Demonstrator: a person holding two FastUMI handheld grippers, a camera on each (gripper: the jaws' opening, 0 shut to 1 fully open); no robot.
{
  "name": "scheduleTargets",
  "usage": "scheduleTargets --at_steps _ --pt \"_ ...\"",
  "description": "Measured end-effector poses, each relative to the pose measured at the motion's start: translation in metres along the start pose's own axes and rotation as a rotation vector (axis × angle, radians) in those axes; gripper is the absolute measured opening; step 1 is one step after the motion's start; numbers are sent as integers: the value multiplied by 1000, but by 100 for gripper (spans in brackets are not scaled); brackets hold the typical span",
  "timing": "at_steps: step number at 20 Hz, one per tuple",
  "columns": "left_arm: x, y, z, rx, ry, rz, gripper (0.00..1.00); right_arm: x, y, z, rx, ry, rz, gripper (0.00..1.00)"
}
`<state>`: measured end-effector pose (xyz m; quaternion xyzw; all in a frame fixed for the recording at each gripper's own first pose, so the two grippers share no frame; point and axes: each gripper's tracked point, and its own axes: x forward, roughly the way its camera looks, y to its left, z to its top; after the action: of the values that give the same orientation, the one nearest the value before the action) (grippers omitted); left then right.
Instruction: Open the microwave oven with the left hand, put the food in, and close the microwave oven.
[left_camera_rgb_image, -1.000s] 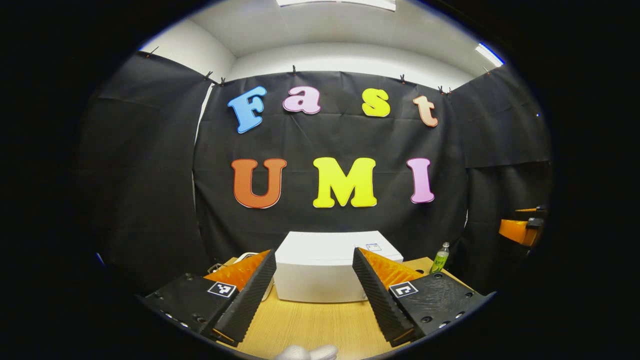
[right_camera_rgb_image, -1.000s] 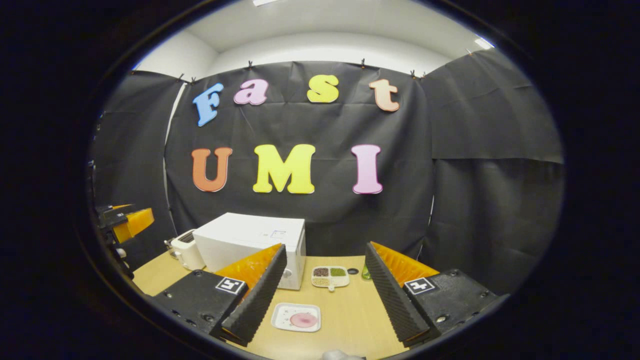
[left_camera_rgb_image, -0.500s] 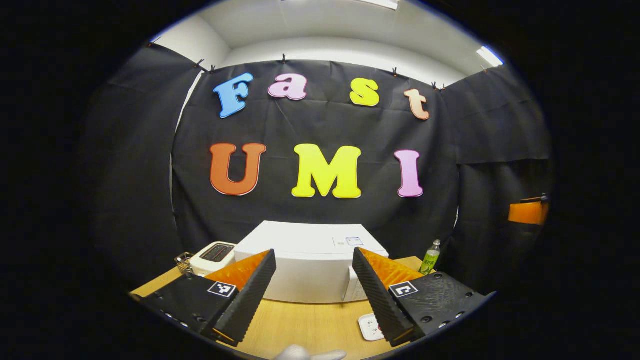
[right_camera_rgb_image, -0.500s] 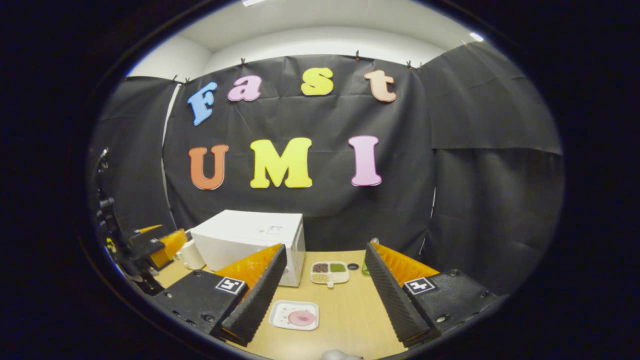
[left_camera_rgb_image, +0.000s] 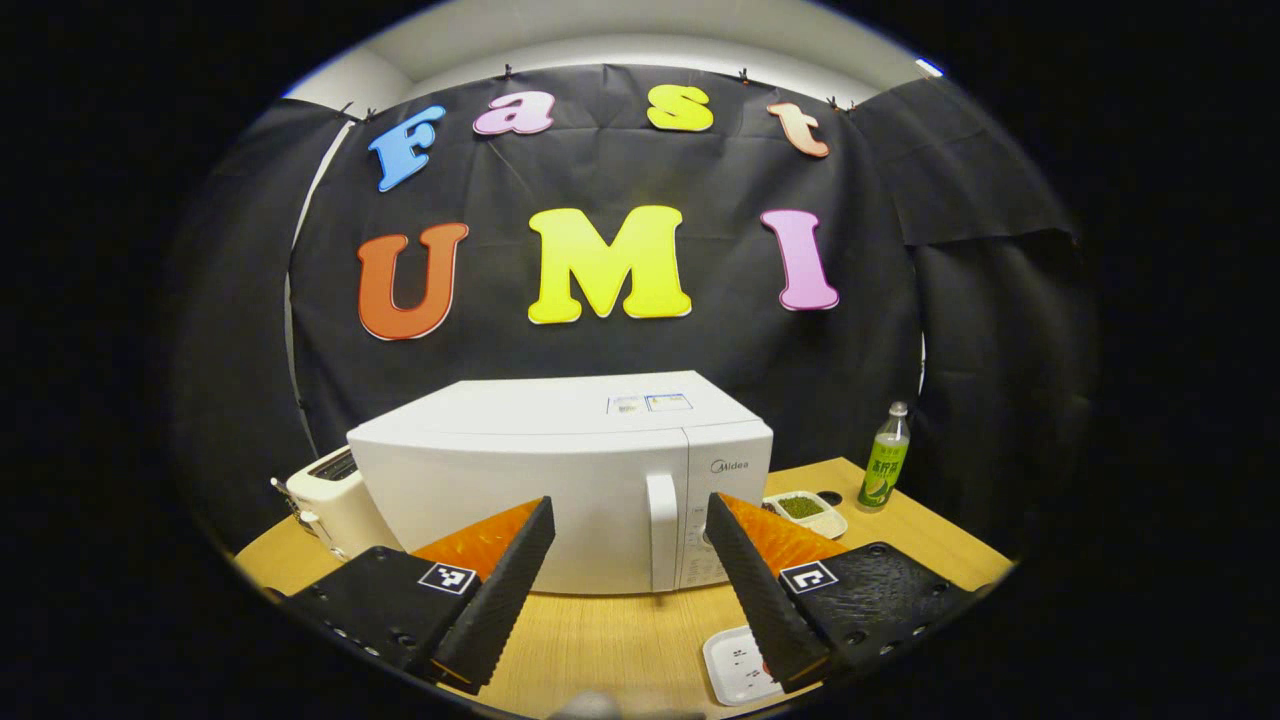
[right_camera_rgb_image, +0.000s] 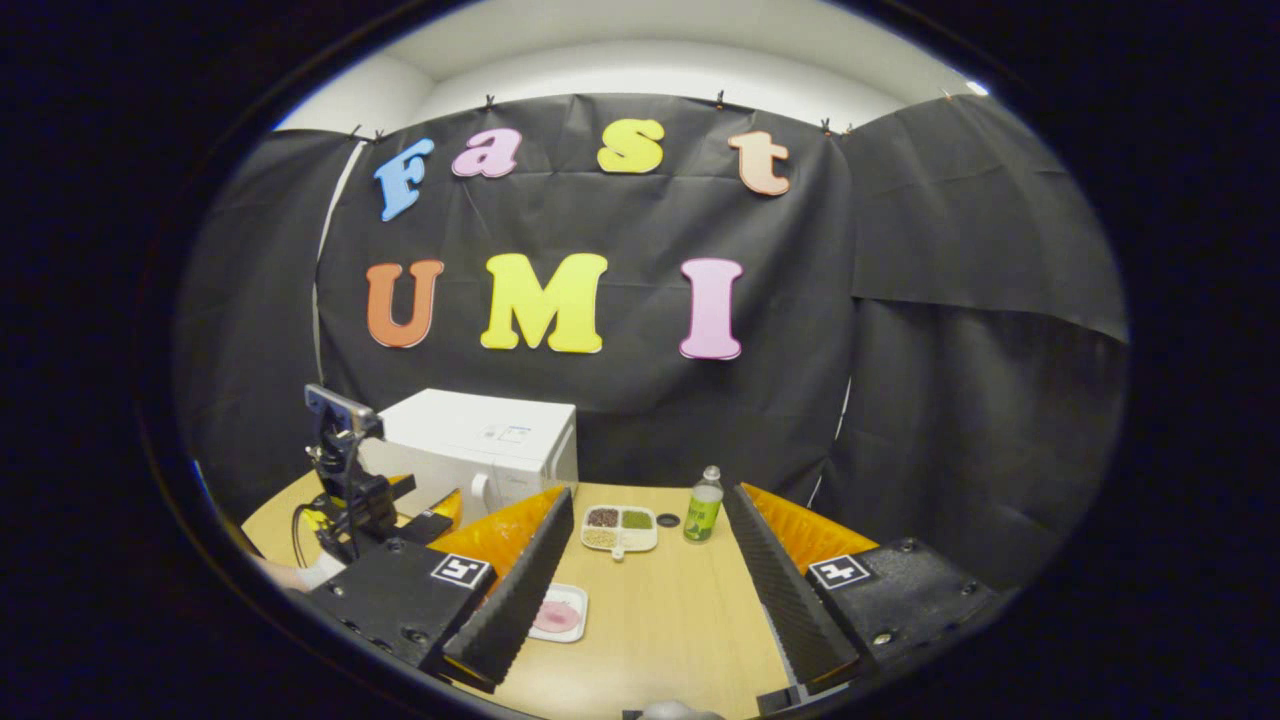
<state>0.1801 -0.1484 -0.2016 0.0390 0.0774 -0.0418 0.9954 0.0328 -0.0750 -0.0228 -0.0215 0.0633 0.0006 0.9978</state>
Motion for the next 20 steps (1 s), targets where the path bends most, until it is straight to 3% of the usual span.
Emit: scheduleTargets --at_steps 2,4,5,9,10,11,13,14,15,16,17,19,20 --pt "24 -10 -19 -6 30 -4 91 4 -8 -8 -7 21 -1 100" --pt "45 -14 -31 2 41 2 88 10 -16 -12 -18 43 -1 94" --pt "52 -16 -35 4 40 -4 86 14 -19 -15 -23 54 1 100" --pt "73 -21 -38 -42 8 -33 75 25 -28 -20 -53 73 6 100" --pt "76 -19 -38 -56 3 -30 71 28 -28 -20 -62 77 12 94" --pt "78 -15 -36 -68 0 -19 70 30 -27 -21 -69 82 22 100" --pt "78 -19 -35 -106 5 -48 38 35 -22 -22 -79 91 47 95" --pt "81 -23 -34 -104 3 -42 32 37 -21 -21 -84 93 60 100" --pt "85 -21 -36 -80 2 -32 32 39 -19 -22 -90 93 68 100" --pt "80 -21 -35 -66 1 -28 22 41 -18 -21 -95 92 75 100" --pt "81 -19 -35 -78 2 -29 22 44 -16 -20 -97 89 83 100" --pt "80 -22 -36 -77 10 -32 12 48 -14 -19 -98 88 95 100" --pt "81 -22 -37 -66 17 -36 12 50 -11 -19 -99 92 103 95"
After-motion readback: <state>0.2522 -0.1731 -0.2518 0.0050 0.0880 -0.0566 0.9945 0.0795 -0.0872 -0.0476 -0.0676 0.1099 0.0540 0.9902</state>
